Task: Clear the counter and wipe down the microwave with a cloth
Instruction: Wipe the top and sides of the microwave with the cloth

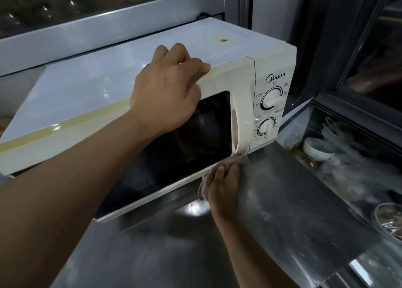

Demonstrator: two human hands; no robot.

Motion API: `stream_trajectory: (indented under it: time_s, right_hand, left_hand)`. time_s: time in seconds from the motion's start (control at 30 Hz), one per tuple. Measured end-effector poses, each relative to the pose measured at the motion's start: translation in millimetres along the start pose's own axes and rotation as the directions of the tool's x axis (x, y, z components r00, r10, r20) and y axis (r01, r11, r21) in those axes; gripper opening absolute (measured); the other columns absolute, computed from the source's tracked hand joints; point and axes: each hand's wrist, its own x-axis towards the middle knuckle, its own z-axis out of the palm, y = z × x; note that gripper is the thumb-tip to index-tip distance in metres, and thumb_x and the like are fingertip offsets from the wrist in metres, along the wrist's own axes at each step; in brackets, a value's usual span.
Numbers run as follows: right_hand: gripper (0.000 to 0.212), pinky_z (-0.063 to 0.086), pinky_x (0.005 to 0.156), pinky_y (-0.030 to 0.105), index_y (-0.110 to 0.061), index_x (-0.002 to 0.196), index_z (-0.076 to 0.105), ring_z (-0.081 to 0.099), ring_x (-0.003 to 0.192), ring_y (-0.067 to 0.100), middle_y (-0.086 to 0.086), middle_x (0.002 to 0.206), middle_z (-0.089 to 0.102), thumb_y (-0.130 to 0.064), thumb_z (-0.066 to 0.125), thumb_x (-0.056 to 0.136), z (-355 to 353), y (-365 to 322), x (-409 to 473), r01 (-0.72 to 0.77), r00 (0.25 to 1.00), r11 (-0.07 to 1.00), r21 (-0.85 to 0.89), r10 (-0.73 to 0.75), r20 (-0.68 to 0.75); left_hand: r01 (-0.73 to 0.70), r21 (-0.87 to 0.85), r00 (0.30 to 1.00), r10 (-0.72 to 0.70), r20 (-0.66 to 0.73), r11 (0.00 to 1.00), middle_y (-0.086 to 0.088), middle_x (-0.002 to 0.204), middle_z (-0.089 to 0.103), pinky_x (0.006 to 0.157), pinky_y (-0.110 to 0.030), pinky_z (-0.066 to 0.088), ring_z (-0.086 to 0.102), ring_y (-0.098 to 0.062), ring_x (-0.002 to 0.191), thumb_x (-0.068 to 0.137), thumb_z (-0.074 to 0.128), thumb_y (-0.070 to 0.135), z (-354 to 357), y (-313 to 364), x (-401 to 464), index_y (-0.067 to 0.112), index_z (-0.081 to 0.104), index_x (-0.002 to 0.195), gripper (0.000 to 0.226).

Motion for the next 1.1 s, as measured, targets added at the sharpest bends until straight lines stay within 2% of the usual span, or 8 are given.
stream_trajectory:
  time_s: [0.1,0.2,0.3,0.43,0.5,0.7,0.97,1.1]
  right_hand:
    - [0.035,0.036,0.106,0.037,0.01,0.125,0.043,0.051,0.114,0.032,0.024,0.127,0.049,-0.005,0.037,0.095,-9,1,-1,0.025,0.999,1.0,0.005,-0.025,0.027]
    - [0.03,0.043,0.099,0.028,0.01,0.115,0.046,0.055,0.102,0.031,0.025,0.119,0.05,-0.007,0.039,0.091,-21,-4,9,0.007,0.999,1.0,0.007,-0.007,-0.039]
    - [0.03,0.049,0.074,0.01,0.001,0.114,0.041,0.062,0.085,0.019,0.017,0.109,0.059,0.001,0.053,0.086,-20,-14,14,-0.012,0.984,0.99,0.141,0.038,-0.176]
    - [0.033,0.049,0.09,0.04,0.004,0.118,0.046,0.061,0.102,0.033,0.021,0.114,0.059,0.0,0.053,0.086,-3,-19,4,0.006,0.96,0.996,0.093,0.02,-0.28]
    - [0.034,0.046,0.093,0.041,0.004,0.121,0.047,0.057,0.105,0.035,0.025,0.116,0.057,-0.001,0.049,0.088,11,-20,-9,0.007,0.967,1.0,0.019,-0.002,-0.254]
    - [0.023,0.034,0.084,0.011,0.005,0.108,0.055,0.056,0.098,0.033,0.025,0.11,0.056,0.003,0.052,0.086,42,-19,-60,0.165,0.965,0.977,-0.137,-0.188,-0.181]
    - [0.017,0.048,0.083,0.026,0.0,0.104,0.053,0.062,0.1,0.03,0.02,0.109,0.061,0.001,0.051,0.088,18,-18,6,0.023,0.954,0.998,0.056,-0.005,-0.3]
    - [0.02,0.052,0.076,0.043,-0.024,0.098,0.047,0.06,0.081,0.026,0.014,0.095,0.059,-0.006,0.051,0.089,28,-16,-10,-0.031,0.969,0.989,0.146,0.065,-0.236]
  left_hand:
    - [-0.002,-0.016,1.0,0.003,0.018,1.0,-0.006,0.113,0.052,0.071,-0.03,0.033,0.043,-0.026,0.105,0.087,0.051,0.016,-2,0,0,0.021,0.056,0.129,0.042]
    - [-0.028,-0.056,0.997,0.032,0.071,0.998,-0.008,0.123,0.051,0.091,-0.038,0.038,0.044,-0.028,0.112,0.087,0.051,0.016,-13,0,0,0.019,0.054,0.131,0.044]
    - [-0.078,-0.021,0.997,0.078,0.018,0.997,-0.01,0.128,0.05,0.098,-0.044,0.036,0.046,-0.029,0.117,0.088,0.046,0.026,-36,-3,-10,0.016,0.053,0.131,0.045]
    - [-0.006,0.066,1.0,0.007,-0.014,0.998,-0.012,0.127,0.051,0.098,-0.045,0.037,0.046,-0.031,0.117,0.09,0.041,0.032,-69,-28,-52,0.013,0.052,0.131,0.046]
    - [0.03,0.144,1.0,-0.03,-0.007,0.989,-0.015,0.125,0.053,0.095,-0.048,0.037,0.047,-0.037,0.114,0.09,0.041,0.03,-82,-49,-79,0.011,0.053,0.13,0.046]
    - [0.17,0.215,0.985,-0.17,-0.015,0.962,-0.018,0.12,0.055,0.091,-0.05,0.037,0.05,-0.042,0.107,0.087,0.047,0.019,-93,-96,-132,0.009,0.059,0.123,0.04]
    - [0.222,0.015,0.974,-0.221,-0.057,0.975,-0.012,0.11,0.057,0.09,-0.032,0.032,0.047,-0.034,0.103,0.09,0.045,0.02,-85,-100,-140,0.01,0.062,0.121,0.037]
    - [0.211,0.017,0.976,-0.21,-0.053,0.977,-0.015,0.106,0.057,0.088,-0.037,0.034,0.047,-0.037,0.099,0.089,0.046,0.017,-83,-101,-138,0.007,0.062,0.12,0.036]
